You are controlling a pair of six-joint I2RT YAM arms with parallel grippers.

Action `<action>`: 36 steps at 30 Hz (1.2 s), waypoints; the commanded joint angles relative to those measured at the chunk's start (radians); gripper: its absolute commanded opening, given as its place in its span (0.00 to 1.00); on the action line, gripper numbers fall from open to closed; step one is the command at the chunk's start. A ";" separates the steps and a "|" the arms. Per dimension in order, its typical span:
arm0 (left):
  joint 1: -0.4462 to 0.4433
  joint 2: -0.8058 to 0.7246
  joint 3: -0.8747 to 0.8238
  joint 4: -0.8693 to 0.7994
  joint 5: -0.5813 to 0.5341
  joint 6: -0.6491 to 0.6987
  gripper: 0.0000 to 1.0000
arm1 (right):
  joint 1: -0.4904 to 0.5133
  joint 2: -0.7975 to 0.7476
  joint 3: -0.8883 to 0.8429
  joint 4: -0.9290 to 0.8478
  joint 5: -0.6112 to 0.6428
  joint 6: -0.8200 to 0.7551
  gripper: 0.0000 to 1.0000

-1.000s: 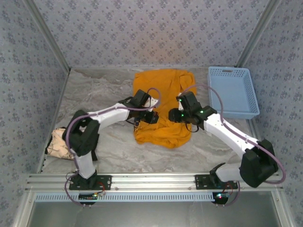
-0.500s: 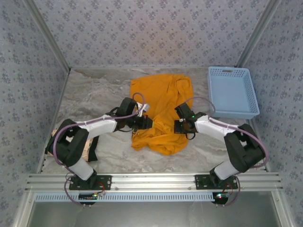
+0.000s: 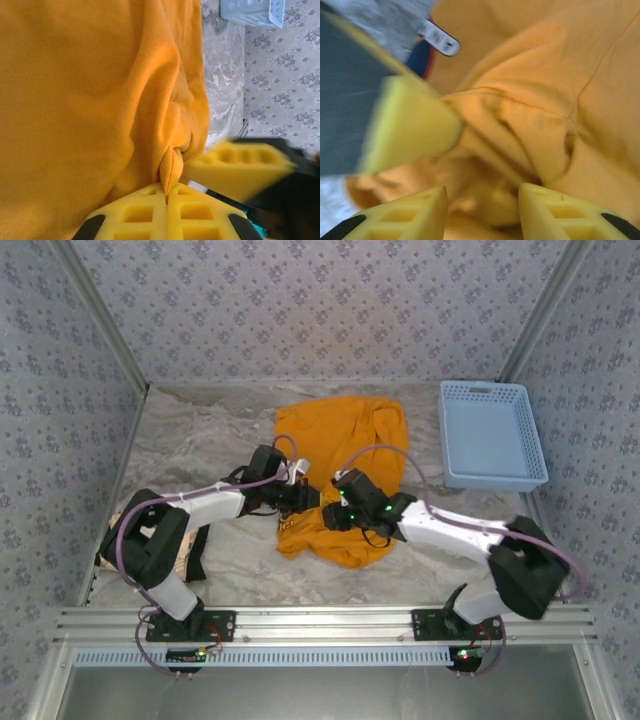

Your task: Fold the inside-out t-shirt

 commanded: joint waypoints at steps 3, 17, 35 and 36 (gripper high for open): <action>-0.001 -0.020 0.052 -0.078 0.067 -0.024 0.00 | 0.000 0.151 0.051 -0.124 0.389 0.191 0.33; 0.041 -0.045 0.043 -0.142 0.074 0.083 0.00 | -0.254 -0.002 -0.138 -0.058 0.011 -0.085 0.22; 0.024 0.037 0.131 -0.382 -0.208 0.449 0.45 | -0.370 -0.170 -0.044 -0.261 -0.222 -0.206 0.24; 0.011 0.025 0.140 -0.386 -0.216 0.464 0.46 | -0.359 -0.160 -0.026 -0.262 -0.226 -0.201 0.25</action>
